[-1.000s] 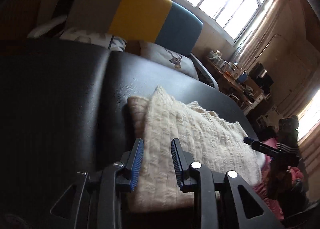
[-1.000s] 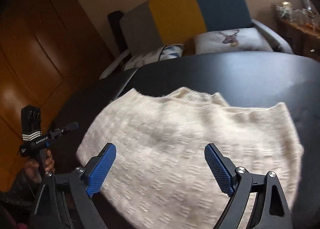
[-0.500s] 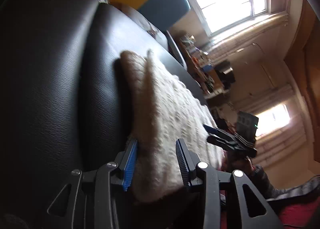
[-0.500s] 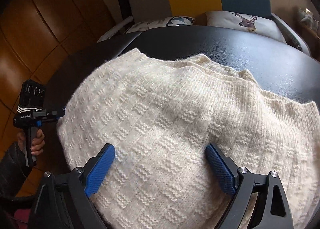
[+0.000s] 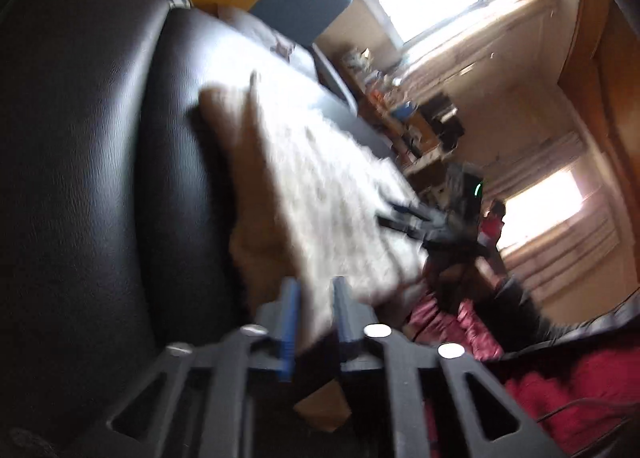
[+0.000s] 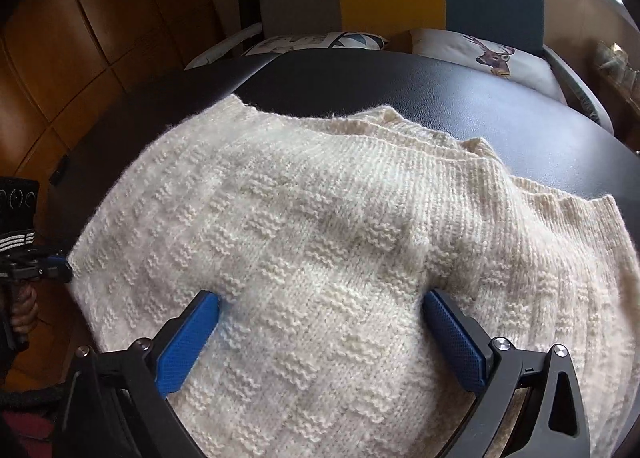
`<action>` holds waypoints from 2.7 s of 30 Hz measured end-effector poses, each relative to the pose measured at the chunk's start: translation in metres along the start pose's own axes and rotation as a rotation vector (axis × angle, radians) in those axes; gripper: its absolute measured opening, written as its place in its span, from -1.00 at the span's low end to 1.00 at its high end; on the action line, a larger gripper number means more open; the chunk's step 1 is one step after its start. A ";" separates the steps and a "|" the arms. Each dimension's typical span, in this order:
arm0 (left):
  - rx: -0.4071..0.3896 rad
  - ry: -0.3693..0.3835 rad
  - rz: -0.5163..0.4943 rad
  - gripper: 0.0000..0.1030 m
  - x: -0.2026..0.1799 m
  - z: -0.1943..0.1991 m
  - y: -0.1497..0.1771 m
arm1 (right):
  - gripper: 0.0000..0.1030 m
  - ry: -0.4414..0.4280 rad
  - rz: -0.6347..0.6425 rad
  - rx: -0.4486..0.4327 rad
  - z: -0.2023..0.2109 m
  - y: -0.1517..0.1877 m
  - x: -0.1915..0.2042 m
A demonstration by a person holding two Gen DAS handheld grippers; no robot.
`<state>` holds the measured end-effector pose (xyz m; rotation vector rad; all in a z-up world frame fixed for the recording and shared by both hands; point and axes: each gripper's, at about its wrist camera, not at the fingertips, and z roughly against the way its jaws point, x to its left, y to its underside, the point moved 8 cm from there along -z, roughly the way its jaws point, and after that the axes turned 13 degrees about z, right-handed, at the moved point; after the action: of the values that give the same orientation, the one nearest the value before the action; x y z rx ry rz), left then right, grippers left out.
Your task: Fold clothes
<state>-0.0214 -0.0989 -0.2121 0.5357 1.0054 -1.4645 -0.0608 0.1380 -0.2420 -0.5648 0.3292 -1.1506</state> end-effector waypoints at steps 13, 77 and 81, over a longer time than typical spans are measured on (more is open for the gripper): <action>0.045 -0.109 -0.047 -0.43 0.002 -0.061 -0.100 | 1.00 -0.011 0.006 -0.050 0.004 0.001 0.001; -0.196 -0.577 -0.162 -0.65 -0.038 -0.043 -0.069 | 1.00 0.229 -0.072 0.054 0.065 0.043 -0.080; -0.171 -0.442 0.060 -0.49 -0.001 -0.019 -0.060 | 1.00 0.163 -0.144 0.047 0.060 0.069 -0.080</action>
<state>-0.0830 -0.0887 -0.2049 0.1068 0.7451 -1.3494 -0.0076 0.2468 -0.2364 -0.4608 0.4050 -1.3442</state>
